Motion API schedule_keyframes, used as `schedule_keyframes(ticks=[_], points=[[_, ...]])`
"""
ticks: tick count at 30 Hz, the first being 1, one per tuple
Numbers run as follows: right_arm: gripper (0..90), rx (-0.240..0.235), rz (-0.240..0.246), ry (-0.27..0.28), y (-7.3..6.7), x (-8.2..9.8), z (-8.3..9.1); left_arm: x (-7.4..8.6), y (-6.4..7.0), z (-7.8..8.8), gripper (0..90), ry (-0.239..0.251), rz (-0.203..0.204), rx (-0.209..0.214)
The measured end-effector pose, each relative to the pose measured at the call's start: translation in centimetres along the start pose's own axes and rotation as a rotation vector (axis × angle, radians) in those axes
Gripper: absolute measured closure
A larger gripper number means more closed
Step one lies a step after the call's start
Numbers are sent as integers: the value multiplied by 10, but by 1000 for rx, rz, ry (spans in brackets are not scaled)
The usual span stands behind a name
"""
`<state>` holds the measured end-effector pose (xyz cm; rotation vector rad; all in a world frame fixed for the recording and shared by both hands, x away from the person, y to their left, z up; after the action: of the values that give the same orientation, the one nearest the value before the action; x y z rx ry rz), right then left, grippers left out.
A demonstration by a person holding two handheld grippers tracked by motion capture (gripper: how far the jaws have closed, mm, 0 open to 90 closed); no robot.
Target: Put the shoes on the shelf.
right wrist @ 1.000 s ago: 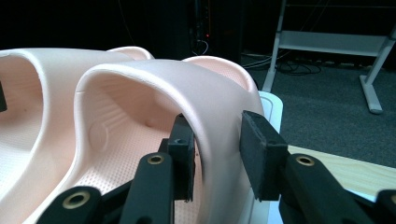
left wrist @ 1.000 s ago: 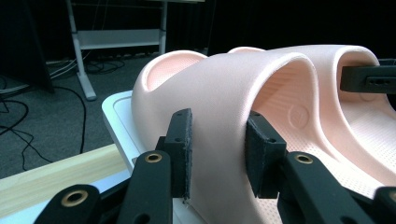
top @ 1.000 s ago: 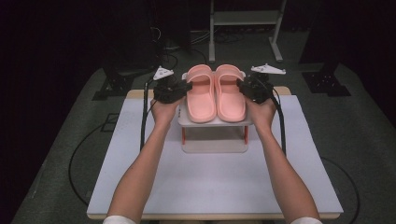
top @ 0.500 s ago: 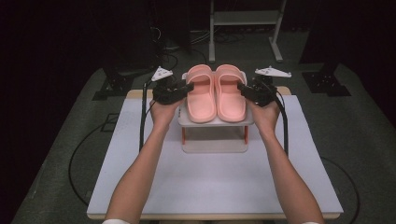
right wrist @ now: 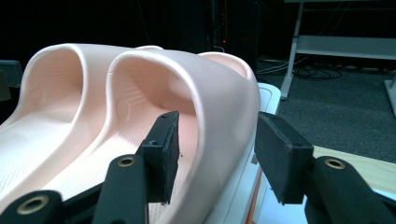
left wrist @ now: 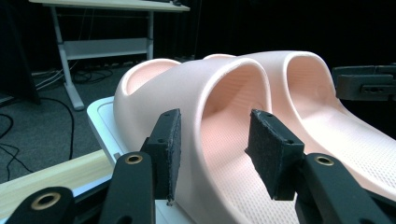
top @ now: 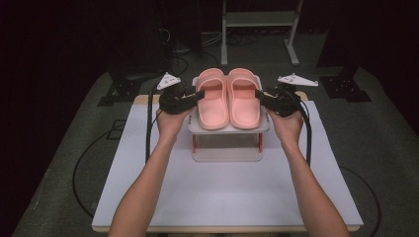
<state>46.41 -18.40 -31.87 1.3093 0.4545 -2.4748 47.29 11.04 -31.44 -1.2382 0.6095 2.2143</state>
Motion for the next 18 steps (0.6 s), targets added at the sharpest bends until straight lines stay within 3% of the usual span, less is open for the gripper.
schedule_keyframes(ticks=[18], points=[[431,-41,13,10,5,15,21,18,2,17,497,8,8,24]])
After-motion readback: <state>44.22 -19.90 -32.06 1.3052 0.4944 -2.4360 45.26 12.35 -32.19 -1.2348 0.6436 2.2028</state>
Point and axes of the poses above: each handheld gripper's, and its own axes: z roughly backward along the jaws, x roughly out of its underside, y roughly to its right, the point moved 4 cm from there along -z, roughly forward along the jaws, and after that the axes turned 13 degrees about -y, right-handed, at the moved point
